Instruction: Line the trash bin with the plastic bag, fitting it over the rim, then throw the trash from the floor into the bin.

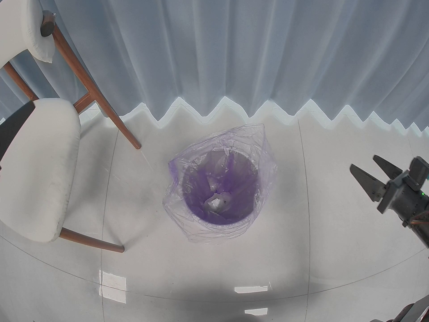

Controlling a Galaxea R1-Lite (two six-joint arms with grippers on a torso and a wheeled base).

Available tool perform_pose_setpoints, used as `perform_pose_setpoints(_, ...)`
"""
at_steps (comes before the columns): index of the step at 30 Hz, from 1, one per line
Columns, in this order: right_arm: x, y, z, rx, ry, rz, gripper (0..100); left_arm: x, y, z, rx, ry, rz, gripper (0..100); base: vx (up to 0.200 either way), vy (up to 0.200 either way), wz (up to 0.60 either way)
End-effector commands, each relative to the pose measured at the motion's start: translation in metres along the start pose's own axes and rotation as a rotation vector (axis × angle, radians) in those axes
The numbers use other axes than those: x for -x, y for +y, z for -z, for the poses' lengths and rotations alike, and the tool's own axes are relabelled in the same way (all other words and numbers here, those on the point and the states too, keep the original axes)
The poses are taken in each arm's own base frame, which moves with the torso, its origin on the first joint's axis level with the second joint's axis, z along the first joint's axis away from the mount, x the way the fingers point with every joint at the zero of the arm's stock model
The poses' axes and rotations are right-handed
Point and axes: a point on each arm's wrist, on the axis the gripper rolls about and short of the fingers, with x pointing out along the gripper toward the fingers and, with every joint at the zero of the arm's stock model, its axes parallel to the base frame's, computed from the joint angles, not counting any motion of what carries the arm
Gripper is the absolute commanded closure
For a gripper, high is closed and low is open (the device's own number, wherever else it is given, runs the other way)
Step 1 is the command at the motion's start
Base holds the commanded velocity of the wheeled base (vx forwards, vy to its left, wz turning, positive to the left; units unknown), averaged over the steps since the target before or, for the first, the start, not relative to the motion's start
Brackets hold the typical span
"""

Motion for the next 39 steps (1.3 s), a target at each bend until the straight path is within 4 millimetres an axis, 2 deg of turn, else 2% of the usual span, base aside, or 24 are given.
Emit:
perform_pose_setpoints(1,0.196,0.020,0.060,0.077,0.030,0.311,0,0.134,0.000,0.080,-0.112,-0.110,-0.323,0,0.000,0.000,0.00)
perform_pose_setpoints(2,0.196,0.020,0.060,0.077,0.030,0.311,0,0.134,0.000,0.080,-0.112,-0.110,-0.323,0,0.000,0.000,0.00)
perform_pose_setpoints(4,0.196,0.019,0.083,0.088,0.019,0.363,0,0.147,0.002,0.116,-0.176,-0.115,-0.337,0,0.000,0.000,0.00)
perform_pose_setpoints(6,0.195,0.019,0.098,0.099,-0.053,0.353,0,0.144,0.011,0.141,-0.207,-0.052,-0.293,0,0.000,0.000,0.00)
perform_pose_setpoints(7,0.195,0.020,0.095,0.105,-0.079,0.328,0,0.143,0.012,0.143,-0.226,-0.028,-0.290,0,0.000,0.000,0.00)
perform_pose_setpoints(10,0.195,0.019,0.097,0.088,-0.070,0.365,0,0.148,0.019,0.170,-0.169,0.238,-0.342,0,0.000,0.000,0.00)
perform_pose_setpoints(15,0.195,0.019,0.097,0.094,-0.065,0.360,0,0.147,0.019,0.168,-0.229,0.224,-0.346,0,0.000,0.000,0.00)
perform_pose_setpoints(18,0.196,0.018,0.097,0.166,-0.055,0.422,0,0.148,0.021,0.167,-0.399,0.239,-0.440,0,0.000,0.000,0.00)
perform_pose_setpoints(21,0.197,0.015,0.097,0.157,-0.063,0.564,0,0.149,0.023,0.167,-0.364,0.228,-0.540,0,0.000,0.000,0.00)
perform_pose_setpoints(23,0.197,0.015,0.097,0.148,-0.065,0.569,0,0.149,0.023,0.167,-0.349,0.223,-0.559,0,0.000,0.000,0.00)
perform_pose_setpoints(25,0.197,0.016,0.097,0.191,-0.050,0.538,0,0.148,0.021,0.167,-0.330,0.229,-0.448,0,0.000,0.000,0.00)
perform_pose_setpoints(26,0.197,0.016,0.097,0.191,-0.050,0.538,0,0.148,0.021,0.167,-0.330,0.229,-0.448,0,0.000,0.000,0.00)
perform_pose_setpoints(27,0.196,0.019,0.097,0.258,-0.035,0.394,0,0.147,0.019,0.168,-0.308,0.244,-0.329,0,0.000,0.000,0.00)
perform_pose_setpoints(29,0.195,0.021,0.097,0.251,-0.036,0.285,0,0.147,0.018,0.168,-0.276,0.244,-0.289,0,0.000,0.000,0.00)
perform_pose_setpoints(30,0.195,0.021,0.098,0.189,-0.040,0.279,0,0.147,0.018,0.168,-0.249,0.238,-0.292,0,0.000,0.000,0.00)
perform_pose_setpoints(32,0.195,0.018,0.101,0.109,-0.018,0.384,0,0.147,0.018,0.168,-0.221,0.232,-0.304,0,0.000,0.000,0.00)
perform_pose_setpoints(34,0.196,0.016,0.103,0.088,-0.008,0.457,0,0.147,0.019,0.168,-0.188,0.216,-0.355,0,0.000,0.000,0.00)
perform_pose_setpoints(36,0.196,0.017,0.102,0.102,-0.013,0.444,0,0.147,0.019,0.168,-0.199,0.220,-0.350,0,0.000,0.000,0.00)
perform_pose_setpoints(39,0.196,0.017,0.103,0.121,-0.005,0.417,0,0.146,0.015,0.169,-0.233,0.255,-0.162,0,0.000,0.000,0.00)
